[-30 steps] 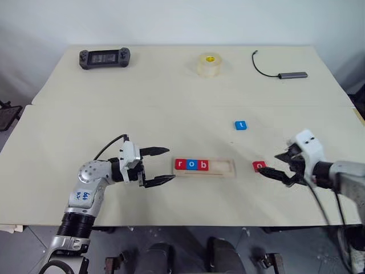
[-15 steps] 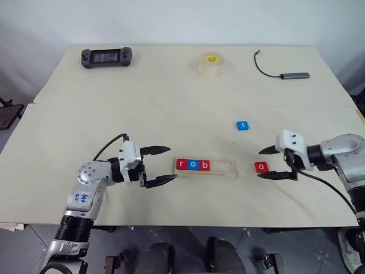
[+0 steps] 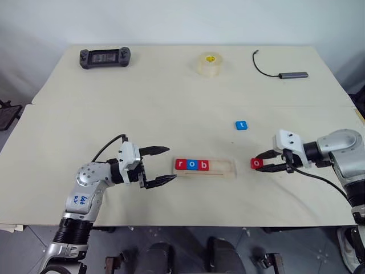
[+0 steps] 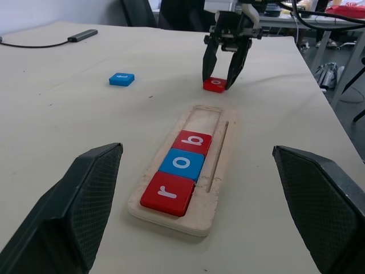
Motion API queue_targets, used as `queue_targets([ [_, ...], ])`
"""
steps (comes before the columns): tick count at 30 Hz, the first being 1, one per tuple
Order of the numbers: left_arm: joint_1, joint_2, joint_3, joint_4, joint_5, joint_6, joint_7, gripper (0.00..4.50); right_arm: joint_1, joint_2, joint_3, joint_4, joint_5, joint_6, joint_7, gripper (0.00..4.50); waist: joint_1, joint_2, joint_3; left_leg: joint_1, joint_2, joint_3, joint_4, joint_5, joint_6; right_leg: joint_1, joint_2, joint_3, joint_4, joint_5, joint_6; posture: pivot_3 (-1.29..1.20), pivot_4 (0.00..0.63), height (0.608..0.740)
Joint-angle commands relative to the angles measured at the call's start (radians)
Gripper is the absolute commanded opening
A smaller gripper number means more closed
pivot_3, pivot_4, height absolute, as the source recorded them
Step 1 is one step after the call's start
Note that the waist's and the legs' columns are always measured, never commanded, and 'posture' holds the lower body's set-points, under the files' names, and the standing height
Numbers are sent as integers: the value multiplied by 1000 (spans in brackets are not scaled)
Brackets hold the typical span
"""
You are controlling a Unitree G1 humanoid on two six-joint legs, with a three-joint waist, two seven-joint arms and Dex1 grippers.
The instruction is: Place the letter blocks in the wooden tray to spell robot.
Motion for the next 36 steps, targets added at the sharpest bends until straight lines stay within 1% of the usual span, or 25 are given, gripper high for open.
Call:
queue_targets([
  [1,1,1,14,-32,-15,-15,1,4500,-49,7,-9,-158,61,116,42,1453,-1,0,0,0,0,0,0,0,0,0,0,0,0,0,0,0,150,740],
  [3,-1,-1,14,-28,-14,-17,2,4500,-77,37,18,-276,89,265,23,1453,-2,0,0,0,1,0,0,0,-1,0,0,0,0,0,0,0,150,740],
  [4,-1,-1,14,-28,-13,-17,3,4500,-83,49,29,-312,89,307,9,1453,-2,0,0,0,1,0,0,0,-1,0,1,0,0,0,0,0,150,740],
  [6,-2,-4,14,-30,-13,-16,7,4500,-95,70,62,-352,54,396,-41,1453,-1,0,0,0,2,-1,0,-1,-1,0,1,0,0,0,0,0,150,740],
  [8,3,-7,12,-36,-12,-15,12,4500,-108,105,87,-374,40,442,-79,1453,7,0,0,0,1,-1,0,-1,-1,0,0,0,0,0,0,0,150,740],
  [10,12,-11,8,-47,-12,-13,19,4500,-114,151,115,-378,21,451,-116,1453,9,0,0,0,0,-1,1,-1,-1,0,0,0,0,0,0,0,150,740],
  [13,19,-14,7,-58,-13,-9,29,4500,-108,182,148,-375,-4,450,-145,1453,13,0,0,0,-1,-1,0,-1,-1,-1,0,0,0,0,0,0,150,740],
  [26,38,0,20,-83,-18,1,46,4500,-71,192,186,-393,-13,465,-153,1453,12,0,0,-1,0,-1,0,-1,-1,-1,0,0,1,0,0,0,150,740],
  [28,34,2,21,-81,-18,1,45,4500,-62,190,187,-391,-19,460,-158,2214,12,0,0,-1,0,-1,0,-1,-1,-1,0,0,1,0,0,0,150,740],
  [30,32,4,21,-79,-18,1,43,4500,-61,193,181,-390,-20,457,-168,2852,12,0,0,0,0,-1,0,-1,-1,-1,0,0,1,0,0,0,150,740],
  [32,32,5,21,-79,-19,1,43,4500,-63,193,176,-394,-16,460,-173,3600,12,0,0,-1,0,-1,0,-1,-1,-1,0,0,1,0,0,0,150,740],
  [34,31,5,21,-79,-20,2,42,4500,-61,177,162,-412,-5,468,-170,4222,12,0,0,0,0,-1,0,-1,-1,-1,0,0,1,0,0,0,150,740],
  [35,31,5,20,-78,-20,1,41,4500,-58,167,153,-421,1,470,-168,4487,12,0,0,-1,0,-1,0,-1,-1,-1,0,0,1,0,0,0,150,740],
  [36,31,5,20,-77,-20,1,40,4500,-53,157,142,-429,6,471,-166,4487,12,0,0,-1,0,-1,0,-1,-1,-1,0,0,1,0,0,0,150,740],
])
